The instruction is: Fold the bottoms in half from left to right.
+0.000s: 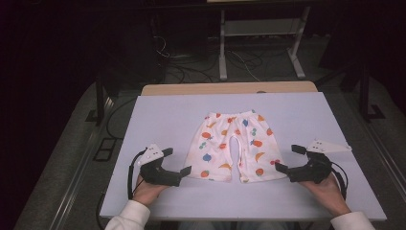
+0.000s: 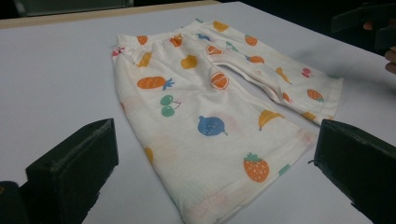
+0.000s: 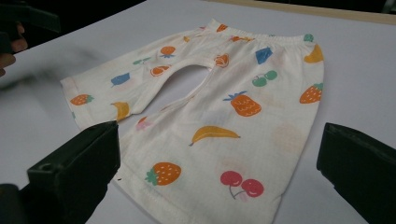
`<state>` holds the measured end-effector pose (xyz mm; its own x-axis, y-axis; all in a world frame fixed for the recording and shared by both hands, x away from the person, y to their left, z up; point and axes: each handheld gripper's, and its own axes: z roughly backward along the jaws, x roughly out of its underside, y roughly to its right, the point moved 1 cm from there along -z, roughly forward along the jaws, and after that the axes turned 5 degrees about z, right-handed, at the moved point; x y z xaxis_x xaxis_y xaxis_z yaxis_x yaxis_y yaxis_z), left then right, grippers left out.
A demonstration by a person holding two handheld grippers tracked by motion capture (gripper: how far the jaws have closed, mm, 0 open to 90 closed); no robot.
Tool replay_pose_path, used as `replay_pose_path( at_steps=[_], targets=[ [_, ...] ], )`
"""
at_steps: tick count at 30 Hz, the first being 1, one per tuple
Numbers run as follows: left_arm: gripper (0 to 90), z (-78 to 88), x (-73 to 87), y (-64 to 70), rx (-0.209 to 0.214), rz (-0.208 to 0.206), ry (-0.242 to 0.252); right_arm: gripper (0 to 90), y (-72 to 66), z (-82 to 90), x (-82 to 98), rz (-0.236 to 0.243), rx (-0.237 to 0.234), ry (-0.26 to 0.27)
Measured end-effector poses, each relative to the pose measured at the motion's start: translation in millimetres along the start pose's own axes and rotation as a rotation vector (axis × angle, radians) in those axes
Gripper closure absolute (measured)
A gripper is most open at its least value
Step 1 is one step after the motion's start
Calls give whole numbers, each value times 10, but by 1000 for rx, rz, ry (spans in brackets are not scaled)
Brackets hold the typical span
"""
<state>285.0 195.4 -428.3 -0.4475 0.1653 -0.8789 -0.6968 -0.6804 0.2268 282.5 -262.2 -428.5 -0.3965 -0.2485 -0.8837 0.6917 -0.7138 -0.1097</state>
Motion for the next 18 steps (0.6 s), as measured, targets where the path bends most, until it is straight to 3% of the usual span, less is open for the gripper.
replay_pose_path(
  at_steps=[18],
  targets=[
    [0, 15, -8, 0, 2, 7, 10, 0, -4, 18, -7, -12, -3, 9]
  ],
)
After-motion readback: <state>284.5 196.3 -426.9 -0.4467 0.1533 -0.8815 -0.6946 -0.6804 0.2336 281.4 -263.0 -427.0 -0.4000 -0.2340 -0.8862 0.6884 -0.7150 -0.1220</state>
